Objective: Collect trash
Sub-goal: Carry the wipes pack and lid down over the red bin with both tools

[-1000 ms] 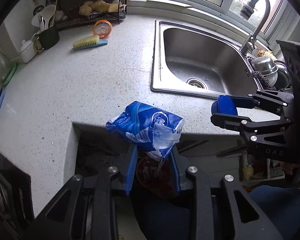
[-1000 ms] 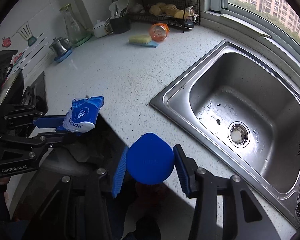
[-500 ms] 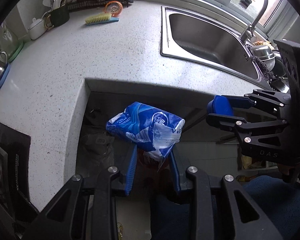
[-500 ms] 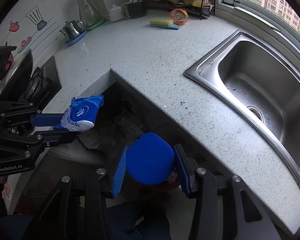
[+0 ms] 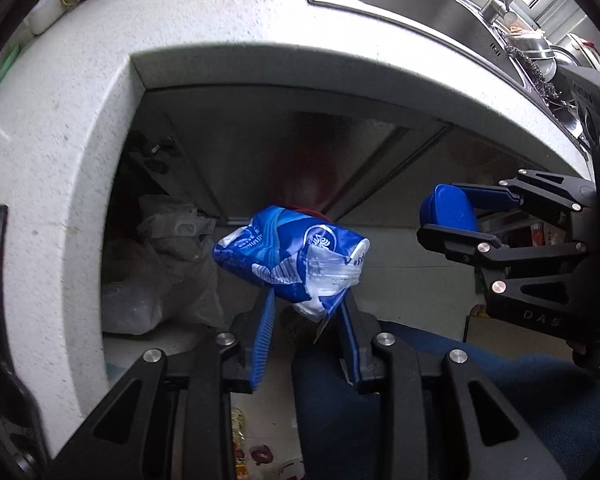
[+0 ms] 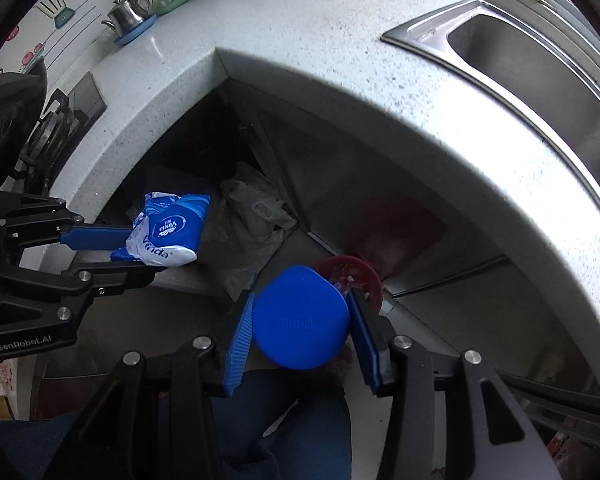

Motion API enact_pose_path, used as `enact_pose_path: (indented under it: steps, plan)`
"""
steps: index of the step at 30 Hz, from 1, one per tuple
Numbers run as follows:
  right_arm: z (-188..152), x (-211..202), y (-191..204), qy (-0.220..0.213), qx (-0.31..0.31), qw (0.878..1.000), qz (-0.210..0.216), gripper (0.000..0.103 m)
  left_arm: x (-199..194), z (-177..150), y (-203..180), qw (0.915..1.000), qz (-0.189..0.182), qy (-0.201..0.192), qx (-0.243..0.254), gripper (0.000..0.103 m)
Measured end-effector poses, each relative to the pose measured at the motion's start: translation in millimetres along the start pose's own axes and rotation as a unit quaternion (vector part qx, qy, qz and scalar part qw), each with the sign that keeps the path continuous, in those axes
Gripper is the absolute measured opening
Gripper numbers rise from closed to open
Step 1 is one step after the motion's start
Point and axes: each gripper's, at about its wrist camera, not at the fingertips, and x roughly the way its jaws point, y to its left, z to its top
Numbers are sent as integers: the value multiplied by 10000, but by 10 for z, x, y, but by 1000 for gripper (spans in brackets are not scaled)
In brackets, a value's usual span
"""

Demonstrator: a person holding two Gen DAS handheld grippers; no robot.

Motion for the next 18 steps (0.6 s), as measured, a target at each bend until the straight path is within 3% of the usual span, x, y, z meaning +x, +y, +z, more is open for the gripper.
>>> enact_pose_path:
  steps: [7, 18]
  plan:
    - [-97, 345, -100, 322, 227, 9992, 93, 44, 427, -68, -49, 9988, 131, 462, 21, 29]
    - [-247, 999, -262, 445, 501, 9974, 269, 44, 1279, -117, 6, 9963, -75, 856, -30, 29]
